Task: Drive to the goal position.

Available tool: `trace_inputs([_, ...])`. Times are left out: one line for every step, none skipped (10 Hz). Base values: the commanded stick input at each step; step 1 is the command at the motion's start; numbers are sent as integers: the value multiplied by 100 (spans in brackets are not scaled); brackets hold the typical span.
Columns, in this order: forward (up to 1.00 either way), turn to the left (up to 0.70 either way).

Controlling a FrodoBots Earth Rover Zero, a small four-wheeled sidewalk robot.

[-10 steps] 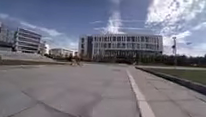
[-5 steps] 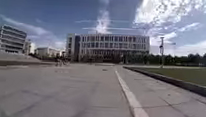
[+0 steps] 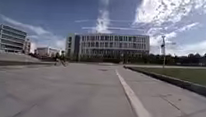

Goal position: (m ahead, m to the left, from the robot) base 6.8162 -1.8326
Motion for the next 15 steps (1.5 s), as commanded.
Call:
trace_inputs([70, -1])
trace_inputs([70, -1])
trace_inputs([70, -1])
trace_inputs([70, -1])
trace_inputs([70, -1])
trace_inputs([70, -1])
trace_inputs([70, -1])
trace_inputs([70, -1])
trace_inputs([70, -1])
trace_inputs([70, -1])
trace_inputs([70, -1])
trace_inputs([70, -1])
trace_inputs([70, -1])
trace_inputs([70, -1])
trace_inputs([70, -1])
